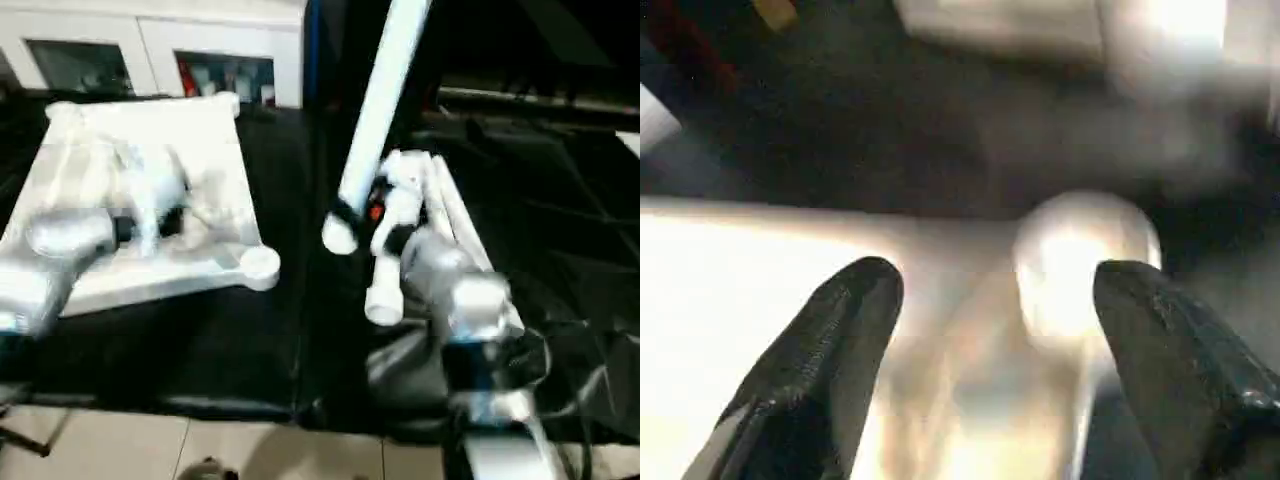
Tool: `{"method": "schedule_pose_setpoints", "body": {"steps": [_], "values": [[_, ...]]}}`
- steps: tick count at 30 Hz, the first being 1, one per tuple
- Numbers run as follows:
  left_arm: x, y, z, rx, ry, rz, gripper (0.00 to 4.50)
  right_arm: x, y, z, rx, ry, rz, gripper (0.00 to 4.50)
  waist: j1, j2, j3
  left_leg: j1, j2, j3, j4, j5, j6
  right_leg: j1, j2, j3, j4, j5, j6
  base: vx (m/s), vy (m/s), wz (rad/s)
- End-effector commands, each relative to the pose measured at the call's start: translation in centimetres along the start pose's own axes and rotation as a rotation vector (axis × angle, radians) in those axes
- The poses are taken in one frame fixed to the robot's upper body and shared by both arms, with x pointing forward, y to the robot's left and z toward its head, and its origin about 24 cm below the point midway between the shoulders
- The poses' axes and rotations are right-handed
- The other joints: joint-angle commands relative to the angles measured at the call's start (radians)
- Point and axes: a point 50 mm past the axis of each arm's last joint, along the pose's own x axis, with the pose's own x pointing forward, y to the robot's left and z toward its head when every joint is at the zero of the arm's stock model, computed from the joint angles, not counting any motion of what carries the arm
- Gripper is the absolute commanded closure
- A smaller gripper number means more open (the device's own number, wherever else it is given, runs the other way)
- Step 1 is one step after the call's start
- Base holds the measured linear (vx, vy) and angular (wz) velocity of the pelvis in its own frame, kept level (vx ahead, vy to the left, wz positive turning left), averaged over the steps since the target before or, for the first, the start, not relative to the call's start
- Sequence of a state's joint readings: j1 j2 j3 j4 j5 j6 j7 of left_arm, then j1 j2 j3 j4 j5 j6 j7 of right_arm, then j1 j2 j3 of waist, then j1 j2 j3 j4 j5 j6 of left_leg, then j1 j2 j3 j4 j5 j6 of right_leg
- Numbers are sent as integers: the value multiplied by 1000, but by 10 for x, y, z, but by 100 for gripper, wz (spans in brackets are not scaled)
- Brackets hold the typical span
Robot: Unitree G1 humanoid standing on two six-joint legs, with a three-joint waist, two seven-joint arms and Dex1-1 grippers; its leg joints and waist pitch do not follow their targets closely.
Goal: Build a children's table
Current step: Pick table leg
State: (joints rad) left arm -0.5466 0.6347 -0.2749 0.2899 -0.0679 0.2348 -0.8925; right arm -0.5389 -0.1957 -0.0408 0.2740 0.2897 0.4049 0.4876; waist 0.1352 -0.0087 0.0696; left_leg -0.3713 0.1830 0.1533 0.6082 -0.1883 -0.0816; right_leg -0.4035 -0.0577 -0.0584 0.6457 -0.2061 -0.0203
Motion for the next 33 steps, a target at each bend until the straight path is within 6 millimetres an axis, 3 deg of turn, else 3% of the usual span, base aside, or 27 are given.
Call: {"method": "schedule_pose_setpoints", "body": {"steps": [1, 3, 5, 7, 8, 9, 10, 11, 13, 16, 17, 18, 22, 27, 32, 33], "values": [[1, -3, -3, 48, 32, -51, 91, -1, -1, 4, -13, -31, -9, 260, -9, 19, -82, 15, 37, -7, -76, -129, -58, 56, -78, 54, -70, -75, -145, 0, 0, 0], [-1, -2, -14, -9, 41, -88, 91, -3, 1, -2, 46, -10, 3, 260, -8, 21, -80, 18, 37, -4, -77, -145, -55, 52, -79, 55, -71, -61, -174, 0, 0, 0], [-1, -1, -17, -15, 48, -90, 91, -3, 2, -3, 42, -11, 10, 260, -7, 21, -79, 16, 37, -5, -78, -156, -54, 53, -79, 54, -72, -62, -181, 0, 0, 0], [2, 9, -24, 6, 88, -62, 91, -2, 5, -1, 57, -38, 25, 260, -5, 28, -81, 19, 35, -4, -76, -169, -53, 52, -78, 55, -73, -55, -183, 0, 0, 0], [2, 9, -24, 6, 88, -62, 91, -2, 5, -1, 57, -38, 25, 260, -6, 24, -84, 14, 36, -8, -77, -155, -56, 61, -81, 54, -67, -36, -183, 0, 0, 0], [3, 11, -25, 7, 93, -55, 91, -2, 6, -1, 54, -44, 30, 260, -7, 22, -82, 14, 37, -8, -78, -149, -56, 59, -81, 53, -67, -28, -185, 0, 0, 0], [5, 13, -26, 10, 96, -56, 91, -2, 7, 0, 51, -48, 35, 260, -7, 34, -83, 14, 38, -10, -76, -154, -60, 58, -83, 53, -65, -26, -189, 0, 0, 0], [8, 15, -26, 14, 101, -61, 91, -2, 9, 0, 47, -53, 39, 260, -10, 35, -82, 16, 36, -7, -75, -160, -60, 56, -80, 54, -70, -30, -188, 0, 0, 0], [11, 15, -28, 14, 110, -77, 91, -2, 9, 0, 50, -57, 45, 260, -8, 24, -84, 14, 37, -7, -75, -156, -58, 62, -84, 56, -69, -27, -190, 0, 0, 0], [15, 16, -27, -16, 95, -99, 91, -2, 10, 1, 59, -57, 58, 260, -9, 27, -84, 13, 39, -8, -76, -153, -57, 62, -85, 54, -68, -25, -195, 0, 0, 0], [16, 17, -27, -30, 87, -109, 120, -2, 10, 1, 58, -56, 62, 260, -10, 27, -82, 14, 37, -6, -76, -158, -55, 60, -84, 54, -71, -35, -196, 0, 0, 0], [17, 17, -27, -59, 80, -133, 127, -1, 10, 1, 57, -54, 67, 260, -8, 30, -83, 16, 37, -7, -75, -168, -56, 59, -86, 55, -72, -55, -200, 0, 0, 0], [17, 21, -28, -82, 85, -142, 148, 0, 11, 3, 56, -56, 75, 260, -8, 25, -83, 14, 41, -8, -77, -168, -54, 62, -88, 55, -71, -49, -207, 0, 0, 0], [15, 25, -33, -113, 125, -156, 192, 1, 14, 4, 53, -51, 103, 260, -10, 35, -85, 14, 40, -9, -75, -156, -49, 63, -88, 54, -69, -14, -217, 0, 0, 0], [14, 25, -38, -121, 159, -170, 222, 2, 13, 4, 53, -52, 103, 260, -18, 28, -82, 13, 41, -9, -78, -170, -45, 65, -90, 54, -72, -35, -224, 0, 0, 0], [14, 25, -38, -121, 159, -170, 246, 2, 13, 4, 53, -52, 103, 260, -19, 30, -83, 14, 41, -10, -77, -168, -44, 65, -91, 54, -71, -42, -225, 0, 0, 0]]}}
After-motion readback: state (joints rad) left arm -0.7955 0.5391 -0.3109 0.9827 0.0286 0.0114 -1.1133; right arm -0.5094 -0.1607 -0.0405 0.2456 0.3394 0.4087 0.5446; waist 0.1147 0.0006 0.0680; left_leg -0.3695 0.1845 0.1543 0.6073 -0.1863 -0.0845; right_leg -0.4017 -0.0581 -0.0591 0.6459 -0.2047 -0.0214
